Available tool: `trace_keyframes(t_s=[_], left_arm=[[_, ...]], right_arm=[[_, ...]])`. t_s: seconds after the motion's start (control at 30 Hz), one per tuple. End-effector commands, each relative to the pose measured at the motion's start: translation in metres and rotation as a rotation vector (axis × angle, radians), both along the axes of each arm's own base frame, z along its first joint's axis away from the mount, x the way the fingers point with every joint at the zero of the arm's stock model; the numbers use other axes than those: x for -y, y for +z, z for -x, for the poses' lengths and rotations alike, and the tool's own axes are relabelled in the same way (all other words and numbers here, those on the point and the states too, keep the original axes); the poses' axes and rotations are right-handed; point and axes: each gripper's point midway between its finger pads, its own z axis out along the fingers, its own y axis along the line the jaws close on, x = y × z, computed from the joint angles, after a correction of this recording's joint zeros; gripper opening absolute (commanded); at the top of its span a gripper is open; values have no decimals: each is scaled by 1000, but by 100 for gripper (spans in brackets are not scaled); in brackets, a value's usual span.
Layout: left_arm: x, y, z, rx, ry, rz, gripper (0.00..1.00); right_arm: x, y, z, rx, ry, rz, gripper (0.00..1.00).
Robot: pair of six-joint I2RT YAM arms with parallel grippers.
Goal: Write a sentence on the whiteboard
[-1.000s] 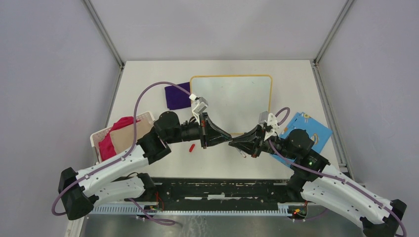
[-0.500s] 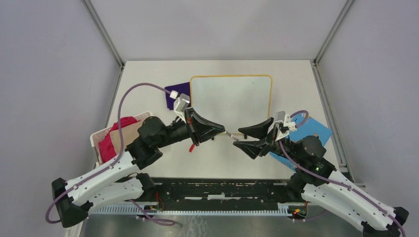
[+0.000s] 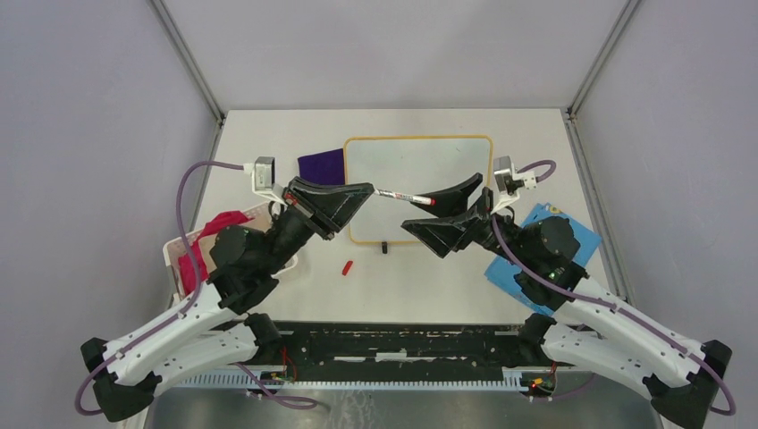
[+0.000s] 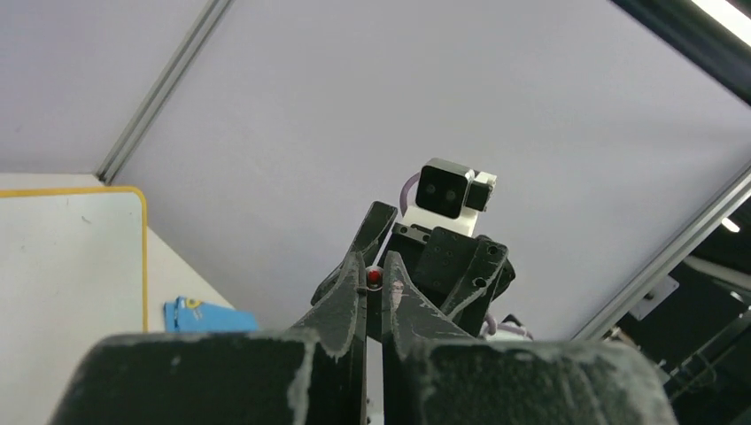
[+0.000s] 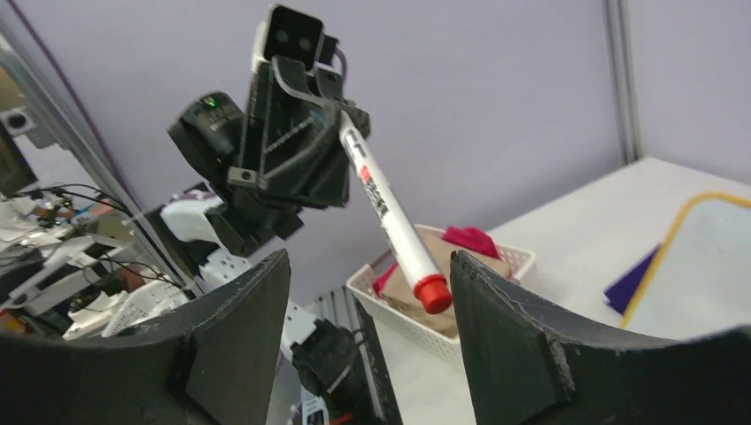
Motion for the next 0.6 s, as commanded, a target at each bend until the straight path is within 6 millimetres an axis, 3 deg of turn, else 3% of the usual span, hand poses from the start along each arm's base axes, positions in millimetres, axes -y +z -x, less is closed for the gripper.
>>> trace_keyframes(t_s=[0.0,0.13,0.37,0.57], left_arm=[[-26,61,5,20,23,215,2],[-32,75,5,28,28,277,2],[-42,106,11,74,27,342,2],[-57,126,19,120,54,378,2]], right_arm=[[-1,77,26,108,141,-166,73],[-17,98,29,83,235,-189,76],[-27,134,24,85,284,-247,71],[-34,147,16,64,278,-238,71]])
